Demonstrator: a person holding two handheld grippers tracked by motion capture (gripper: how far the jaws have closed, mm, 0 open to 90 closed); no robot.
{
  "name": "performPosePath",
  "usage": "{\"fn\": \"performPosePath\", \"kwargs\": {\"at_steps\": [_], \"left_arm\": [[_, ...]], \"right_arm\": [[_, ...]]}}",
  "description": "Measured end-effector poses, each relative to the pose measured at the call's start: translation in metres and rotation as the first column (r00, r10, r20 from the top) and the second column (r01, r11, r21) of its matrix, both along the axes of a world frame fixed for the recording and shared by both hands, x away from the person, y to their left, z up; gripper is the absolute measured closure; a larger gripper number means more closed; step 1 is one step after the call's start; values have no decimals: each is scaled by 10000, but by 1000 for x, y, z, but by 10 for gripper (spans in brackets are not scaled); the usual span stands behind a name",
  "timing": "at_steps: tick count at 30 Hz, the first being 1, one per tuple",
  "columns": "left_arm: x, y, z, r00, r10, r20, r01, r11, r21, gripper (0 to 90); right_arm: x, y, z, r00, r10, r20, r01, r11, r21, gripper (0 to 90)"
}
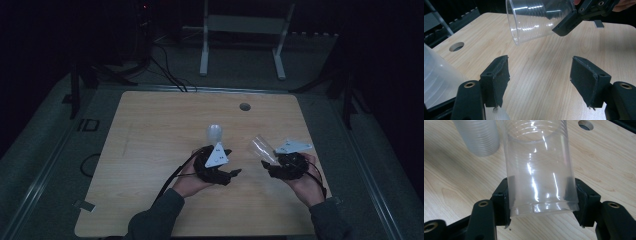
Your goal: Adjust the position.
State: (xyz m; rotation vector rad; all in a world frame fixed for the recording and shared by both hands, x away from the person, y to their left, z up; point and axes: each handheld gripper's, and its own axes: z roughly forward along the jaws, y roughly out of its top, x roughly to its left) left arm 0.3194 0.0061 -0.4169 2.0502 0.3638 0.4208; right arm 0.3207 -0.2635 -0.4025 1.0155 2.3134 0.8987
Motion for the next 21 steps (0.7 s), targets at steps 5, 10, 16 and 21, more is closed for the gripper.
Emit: {"fn": "performPosePath", "kwargs": {"at_steps": [5, 10, 16, 21], "left_arm": [[0, 0, 0, 10000, -8, -36, 8, 10000, -40, 312], [0, 1, 0, 10000, -7, -43, 7, 10000, -37, 313], [0, 0, 0, 10000, -9, -91, 8, 10000, -69, 312], [0, -2, -1, 10000, -45, -80, 45, 10000, -6, 313]], "right_arm": [[-1, 0, 0, 9998, -116, 149, 114, 9998, 155, 417], [-2, -1, -1, 9994, -212, 283, 203, 9993, 325, 417], [-3, 0, -3, 9983, -344, 464, 331, 9990, 294, 417], [-4, 1, -4, 9977, -365, 567, 341, 9985, 426, 417]]}}
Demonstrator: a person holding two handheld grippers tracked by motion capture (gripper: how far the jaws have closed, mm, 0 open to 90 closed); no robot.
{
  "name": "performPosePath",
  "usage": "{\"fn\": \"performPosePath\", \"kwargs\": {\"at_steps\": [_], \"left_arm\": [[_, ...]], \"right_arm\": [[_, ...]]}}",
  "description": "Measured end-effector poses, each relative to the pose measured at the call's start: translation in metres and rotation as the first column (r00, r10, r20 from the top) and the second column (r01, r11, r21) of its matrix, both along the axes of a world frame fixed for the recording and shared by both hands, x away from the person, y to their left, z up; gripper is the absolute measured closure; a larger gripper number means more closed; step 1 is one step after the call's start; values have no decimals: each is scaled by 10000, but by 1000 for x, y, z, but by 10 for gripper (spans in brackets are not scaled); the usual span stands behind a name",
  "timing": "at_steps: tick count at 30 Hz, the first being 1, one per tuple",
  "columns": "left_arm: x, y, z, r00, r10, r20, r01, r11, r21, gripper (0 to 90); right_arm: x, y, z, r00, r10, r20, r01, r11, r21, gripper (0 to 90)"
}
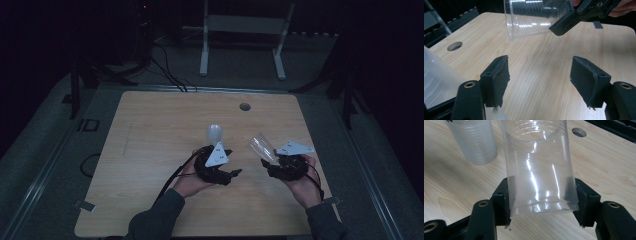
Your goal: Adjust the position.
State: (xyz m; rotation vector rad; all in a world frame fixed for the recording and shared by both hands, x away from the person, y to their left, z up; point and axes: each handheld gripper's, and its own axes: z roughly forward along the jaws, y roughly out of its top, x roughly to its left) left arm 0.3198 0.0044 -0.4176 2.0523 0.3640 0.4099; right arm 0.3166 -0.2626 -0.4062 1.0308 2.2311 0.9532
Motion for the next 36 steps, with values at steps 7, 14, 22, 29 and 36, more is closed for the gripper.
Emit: {"fn": "performPosePath", "kwargs": {"at_steps": [7, 14, 22, 29, 36], "left_arm": [[0, -1, 2, 10000, 59, 10, -59, 9999, -148, 315], [0, -3, 2, 10000, 81, -14, -81, 9999, -144, 315], [0, -6, 3, 9999, 76, -87, -78, 9997, -249, 315], [1, -6, 7, 9998, 125, -150, -131, 9991, -397, 315], [1, -8, 11, 9997, 160, -189, -168, 9990, -419, 316]], "right_arm": [[-2, 1, 0, 9997, -101, 229, 98, 9999, 128, 417], [-3, -1, 1, 9989, -253, 388, 240, 9992, 317, 417], [-5, -1, 1, 9977, -384, 553, 352, 9977, 583, 417], [-6, -1, 1, 9962, -480, 722, 424, 9961, 768, 417], [-7, -3, 1, 9945, -661, 807, 574, 9927, 1056, 417]]}}
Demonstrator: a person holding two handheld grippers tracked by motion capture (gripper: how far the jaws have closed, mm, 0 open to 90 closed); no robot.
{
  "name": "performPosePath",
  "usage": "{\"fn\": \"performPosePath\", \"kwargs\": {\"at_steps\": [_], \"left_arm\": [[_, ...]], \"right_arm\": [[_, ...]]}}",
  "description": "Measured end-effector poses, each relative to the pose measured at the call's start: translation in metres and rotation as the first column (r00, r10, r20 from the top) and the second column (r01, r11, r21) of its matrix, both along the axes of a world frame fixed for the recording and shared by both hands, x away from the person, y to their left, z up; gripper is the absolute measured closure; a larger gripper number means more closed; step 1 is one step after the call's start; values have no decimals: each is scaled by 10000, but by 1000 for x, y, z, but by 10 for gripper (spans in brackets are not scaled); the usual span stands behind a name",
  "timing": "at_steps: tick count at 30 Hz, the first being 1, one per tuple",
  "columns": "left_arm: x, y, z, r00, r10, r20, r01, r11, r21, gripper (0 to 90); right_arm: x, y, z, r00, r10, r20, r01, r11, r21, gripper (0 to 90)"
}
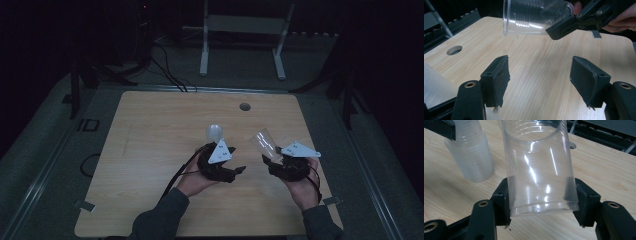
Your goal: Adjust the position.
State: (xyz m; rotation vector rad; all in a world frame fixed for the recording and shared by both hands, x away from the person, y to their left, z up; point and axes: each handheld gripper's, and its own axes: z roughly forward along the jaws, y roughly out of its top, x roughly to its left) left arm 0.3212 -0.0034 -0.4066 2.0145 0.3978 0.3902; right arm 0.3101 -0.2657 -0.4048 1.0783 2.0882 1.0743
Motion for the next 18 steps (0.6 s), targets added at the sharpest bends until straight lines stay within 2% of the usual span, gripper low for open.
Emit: {"fn": "performPosePath", "kwargs": {"at_steps": [6, 12, 18], "left_arm": [[1, -1, 3, 10000, 56, 23, -56, 10000, -59, 316], [2, -2, 5, 9996, 116, -246, -127, 9990, -424, 316], [5, -2, 9, 9990, 204, -408, -227, 9981, -573, 318]], "right_arm": [[-1, -2, 0, 9998, -148, 151, 145, 9996, 224, 417], [-2, -3, 0, 9992, -312, 268, 301, 9986, 424, 417], [-4, -4, 0, 9979, -460, 465, 430, 9970, 640, 417]]}}
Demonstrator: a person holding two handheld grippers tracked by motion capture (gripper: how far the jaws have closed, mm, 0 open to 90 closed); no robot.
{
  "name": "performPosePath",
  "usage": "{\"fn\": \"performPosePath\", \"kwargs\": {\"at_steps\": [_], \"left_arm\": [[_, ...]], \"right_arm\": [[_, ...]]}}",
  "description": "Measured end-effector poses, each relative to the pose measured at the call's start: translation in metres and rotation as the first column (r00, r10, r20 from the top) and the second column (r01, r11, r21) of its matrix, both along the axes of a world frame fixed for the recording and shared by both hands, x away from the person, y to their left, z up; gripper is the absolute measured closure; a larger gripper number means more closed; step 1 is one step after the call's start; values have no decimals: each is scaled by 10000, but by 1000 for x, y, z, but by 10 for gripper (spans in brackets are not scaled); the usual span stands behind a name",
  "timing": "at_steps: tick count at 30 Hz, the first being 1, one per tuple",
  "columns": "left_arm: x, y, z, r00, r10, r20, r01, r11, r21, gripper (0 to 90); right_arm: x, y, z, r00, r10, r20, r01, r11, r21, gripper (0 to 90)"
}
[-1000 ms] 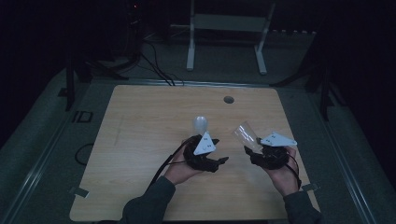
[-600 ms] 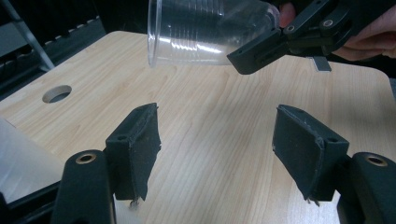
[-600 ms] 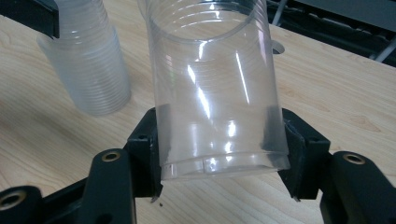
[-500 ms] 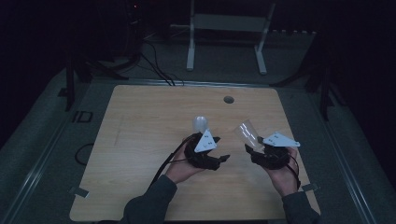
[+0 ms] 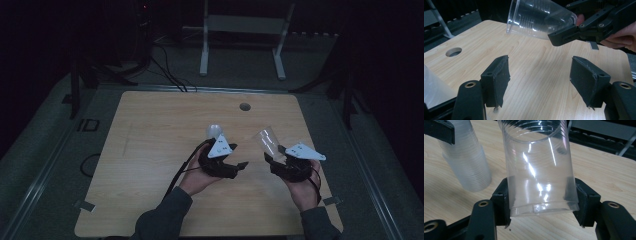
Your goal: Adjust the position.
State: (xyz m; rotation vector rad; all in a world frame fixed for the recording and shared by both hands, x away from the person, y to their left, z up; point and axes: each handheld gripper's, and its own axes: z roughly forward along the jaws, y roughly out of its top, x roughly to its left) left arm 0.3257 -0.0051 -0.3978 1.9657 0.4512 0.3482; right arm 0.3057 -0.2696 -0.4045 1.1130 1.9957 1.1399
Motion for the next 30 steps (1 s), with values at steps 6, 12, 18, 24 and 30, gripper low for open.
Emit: {"fn": "performPosePath", "kwargs": {"at_steps": [6, 12, 18, 24, 30], "left_arm": [[2, -1, 4, 9999, -7, -112, 5, 9999, -109, 317], [3, -3, 6, 9996, 41, -273, -45, 9999, -122, 317], [5, -4, 10, 9993, 66, -369, -74, 9997, -220, 317], [8, -4, 14, 9982, 77, -591, -106, 9987, -491, 317], [11, -5, 15, 9962, 75, -868, -132, 9977, -657, 316]], "right_arm": [[-2, 0, 0, 9997, -121, 210, 117, 9998, 180, 417], [-5, 3, 0, 9985, -259, 476, 262, 9996, -50, 417], [-7, 7, 1, 9976, -245, 651, 248, 9997, -44, 417], [-7, 7, 0, 9967, -324, 741, 321, 9995, 52, 417], [-8, 7, -1, 9957, -379, 845, 368, 9992, 147, 417]]}}
